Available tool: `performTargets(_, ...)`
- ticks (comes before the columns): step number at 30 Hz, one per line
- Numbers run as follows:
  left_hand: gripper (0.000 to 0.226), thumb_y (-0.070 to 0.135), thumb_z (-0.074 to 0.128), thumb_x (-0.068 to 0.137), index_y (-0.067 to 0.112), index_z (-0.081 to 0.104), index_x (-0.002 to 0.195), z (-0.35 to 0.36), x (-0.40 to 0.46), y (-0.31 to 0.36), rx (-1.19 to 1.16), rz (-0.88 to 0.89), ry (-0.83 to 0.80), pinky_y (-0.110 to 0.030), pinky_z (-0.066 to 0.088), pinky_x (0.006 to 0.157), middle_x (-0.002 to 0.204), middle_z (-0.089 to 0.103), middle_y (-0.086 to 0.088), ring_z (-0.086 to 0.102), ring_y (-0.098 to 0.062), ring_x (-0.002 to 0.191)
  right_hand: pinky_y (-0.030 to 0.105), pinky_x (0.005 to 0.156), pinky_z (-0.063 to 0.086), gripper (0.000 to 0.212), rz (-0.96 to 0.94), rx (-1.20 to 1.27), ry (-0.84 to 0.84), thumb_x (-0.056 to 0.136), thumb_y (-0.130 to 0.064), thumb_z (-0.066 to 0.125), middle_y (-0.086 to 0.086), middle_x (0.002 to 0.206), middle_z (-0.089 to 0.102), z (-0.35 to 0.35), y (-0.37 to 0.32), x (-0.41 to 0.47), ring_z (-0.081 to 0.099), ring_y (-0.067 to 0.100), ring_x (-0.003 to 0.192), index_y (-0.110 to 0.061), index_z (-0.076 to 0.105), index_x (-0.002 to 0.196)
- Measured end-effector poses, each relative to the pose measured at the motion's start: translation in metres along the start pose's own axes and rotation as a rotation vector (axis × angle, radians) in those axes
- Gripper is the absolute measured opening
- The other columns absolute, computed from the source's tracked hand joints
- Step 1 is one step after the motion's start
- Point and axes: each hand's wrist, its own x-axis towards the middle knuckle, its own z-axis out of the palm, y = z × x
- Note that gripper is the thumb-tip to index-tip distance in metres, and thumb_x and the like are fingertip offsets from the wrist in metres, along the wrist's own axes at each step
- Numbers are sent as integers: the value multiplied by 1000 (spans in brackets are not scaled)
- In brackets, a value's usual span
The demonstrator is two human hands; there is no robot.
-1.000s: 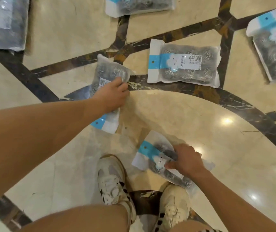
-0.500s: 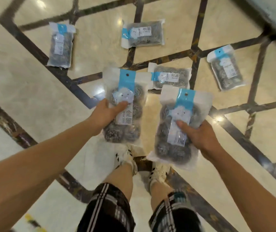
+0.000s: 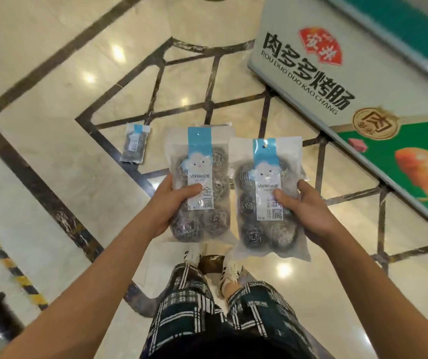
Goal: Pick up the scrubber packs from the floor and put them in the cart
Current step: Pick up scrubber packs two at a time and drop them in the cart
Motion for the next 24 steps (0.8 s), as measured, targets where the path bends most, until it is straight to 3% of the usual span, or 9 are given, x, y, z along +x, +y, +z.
performTargets(2, 62, 21, 83, 81, 21, 55, 137, 3, -21, 22, 25, 42, -2, -52, 57, 96, 121, 76, -7, 74, -31, 109, 46, 89, 63, 31, -43, 2, 50, 97, -14, 69, 11, 117, 79, 8, -18, -25, 77, 29, 104, -13, 63, 128)
performTargets(4, 81, 33, 91, 67, 25, 54, 138, 3, -34, 38, 61, 80, -12, -54, 54, 102, 125, 74, -4, 71, -28, 114, 35, 78, 64, 25, -81, -3, 112, 100, -14, 66, 5, 109, 81, 18, -29, -49, 79, 21, 97, -13, 62, 124)
performTargets(8, 51, 12, 80, 86, 22, 59, 131, 8, -46, 55, 109, 149, -81, -54, 55, 100, 118, 77, -4, 73, -26, 110, 24, 71, 62, 25, -161, -10, 290, 100, -18, 67, 0, 104, 80, 37, -35, -90, 79, 14, 92, -14, 61, 125)
performTargets(12, 48, 15, 82, 85, 22, 62, 128, 14, -51, 60, 199, 143, -154, -44, 58, 93, 115, 78, 0, 75, -22, 106, 14, 62, 57, 25, -193, 77, 438, 94, -16, 75, -10, 97, 81, 51, -27, -125, 77, 1, 81, -25, 64, 115)
performTargets(16, 46, 15, 81, 84, 21, 63, 126, 22, -48, 61, 306, 108, -294, -34, 60, 77, 109, 80, 1, 78, -19, 95, 21, 69, 61, 40, -168, 138, 570, 84, -14, 86, -7, 101, 82, 64, -9, -153, 79, 10, 88, -21, 66, 117)
performTargets(19, 37, 12, 78, 86, 23, 65, 118, 35, -47, 60, 398, 84, -423, -29, 60, 69, 102, 81, 3, 79, -18, 90, 23, 73, 63, 39, -160, 175, 722, 81, -15, 88, -11, 99, 81, 72, 8, -175, 79, 9, 89, -23, 67, 114)
performTargets(24, 40, 13, 79, 86, 26, 63, 120, 67, -49, 57, 534, 77, -577, -35, 61, 68, 104, 81, -1, 79, -22, 90, 32, 77, 63, 38, -141, 358, 995, 83, -22, 87, -6, 101, 82, 80, 45, -219, 79, 11, 88, -20, 68, 116)
